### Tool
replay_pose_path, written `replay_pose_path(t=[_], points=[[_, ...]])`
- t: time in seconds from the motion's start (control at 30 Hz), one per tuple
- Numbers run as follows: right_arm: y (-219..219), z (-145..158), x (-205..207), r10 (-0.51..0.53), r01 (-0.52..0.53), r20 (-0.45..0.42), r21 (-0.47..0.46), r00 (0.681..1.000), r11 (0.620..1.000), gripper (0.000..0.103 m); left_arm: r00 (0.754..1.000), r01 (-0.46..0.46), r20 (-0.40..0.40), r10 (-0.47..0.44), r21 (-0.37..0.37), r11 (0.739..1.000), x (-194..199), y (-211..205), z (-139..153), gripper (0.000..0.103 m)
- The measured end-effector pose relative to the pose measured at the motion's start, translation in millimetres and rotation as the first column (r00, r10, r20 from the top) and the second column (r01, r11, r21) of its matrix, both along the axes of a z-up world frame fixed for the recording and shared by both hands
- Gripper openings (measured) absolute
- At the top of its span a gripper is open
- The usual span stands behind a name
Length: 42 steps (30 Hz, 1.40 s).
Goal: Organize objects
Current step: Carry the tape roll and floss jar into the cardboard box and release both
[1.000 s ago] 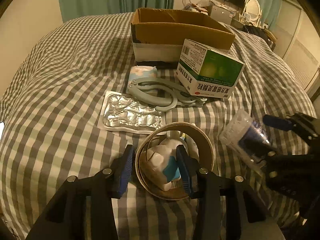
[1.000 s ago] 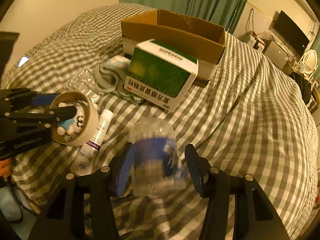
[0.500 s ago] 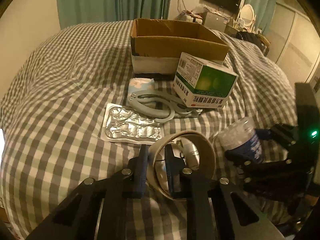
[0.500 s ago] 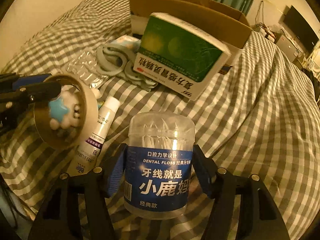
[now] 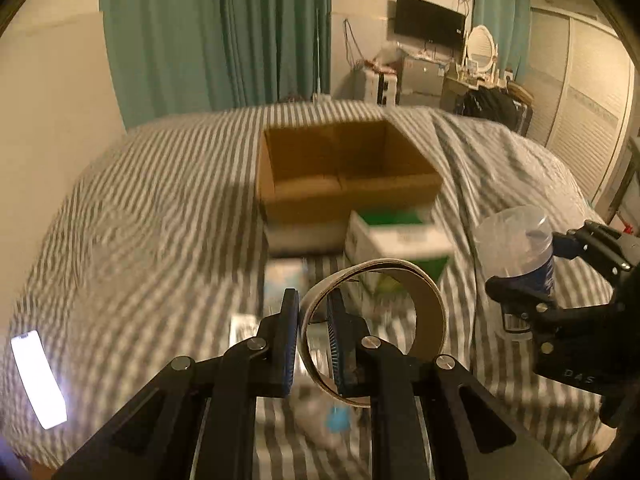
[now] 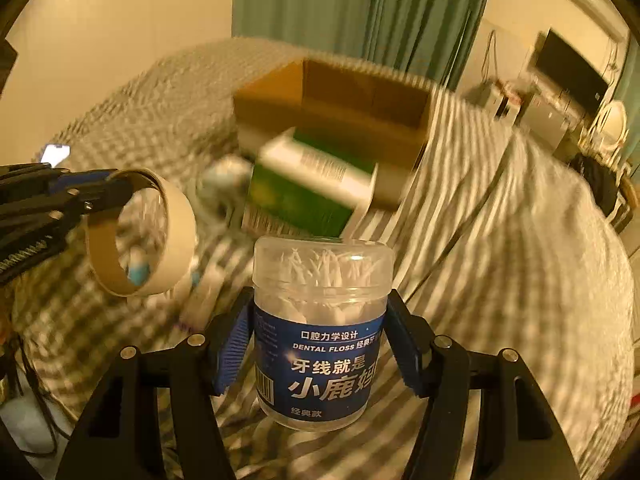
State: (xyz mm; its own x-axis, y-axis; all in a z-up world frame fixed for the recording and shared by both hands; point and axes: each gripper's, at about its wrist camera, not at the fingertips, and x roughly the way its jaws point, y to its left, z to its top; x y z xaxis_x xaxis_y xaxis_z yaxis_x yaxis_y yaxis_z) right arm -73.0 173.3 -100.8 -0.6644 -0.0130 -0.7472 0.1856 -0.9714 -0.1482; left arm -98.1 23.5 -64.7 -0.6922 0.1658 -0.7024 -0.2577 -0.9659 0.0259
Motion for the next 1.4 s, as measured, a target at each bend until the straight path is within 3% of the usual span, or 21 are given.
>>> replay_pose_path(t=[0.13,0.4,0.63,0.87,0.97,1.0,1.1,1.13,1.27,1.4], points=[[0.6,40.5,-26.3,0.012,-0.008,-0.104,0.032,0.995,0.999,0.063,0.996,-0.010,-0.090,0.008,-0.026,1.000,-35.9,12.0,32.7,0.014],[14.4,88.6,-104.2,0.003,-0.003,-0.205,0.002,0.979,1.000,0.063,0.992,-0.037,-0.123,0.035,-0.018,0.999,-123.5,26.0,52.5,0.014],[33.5,82.9,-177.3,-0.039,0.023,-0.190,-0.085,0.981,0.996,0.063,0.998,-0.042,-0.058,0.040,-0.034,0.999,-187.8,35.0,17.1,0.014],[46.5,44.5,-224.7,-0.054,0.037,-0.118,-0.137,0.992,0.990,0.063,1.000,-0.013,0.012,0.013,-0.029,0.999,-218.0,46.1,-17.9,0.016],[51.9,35.3,-228.2,-0.068,0.052,-0.099,-0.152,0.993,0.987,0.064,1.000,-0.004,0.029,0.005,-0.018,1.000,-218.5,46.1,-23.0,0.025],[51.0,34.0,-227.4,-0.069,0.053,-0.096,-0.156,0.993,0.986,0.066,0.999,0.001,0.038,0.000,-0.011,1.000,-216.7,46.1,-23.6,0.033],[54.2,38.6,-219.7,-0.092,0.069,-0.139,-0.163,0.986,0.984,0.080,0.999,-0.008,0.035,0.009,-0.010,1.000,-205.4,43.2,-16.9,0.074],[54.1,42.4,-216.5,-0.098,0.072,-0.152,-0.167,0.984,0.983,0.083,1.000,-0.009,0.019,0.009,-0.012,1.000,-198.5,43.4,-12.8,0.080],[58.3,64.1,-197.3,-0.130,0.095,-0.200,-0.177,0.971,0.980,0.092,1.000,-0.010,-0.019,0.010,-0.025,1.000,-175.0,39.4,7.9,0.083],[61.0,87.7,-170.1,-0.153,0.109,-0.246,-0.183,0.957,0.977,0.094,0.995,-0.033,-0.091,0.032,-0.010,0.999,-138.0,29.3,41.3,0.095]])
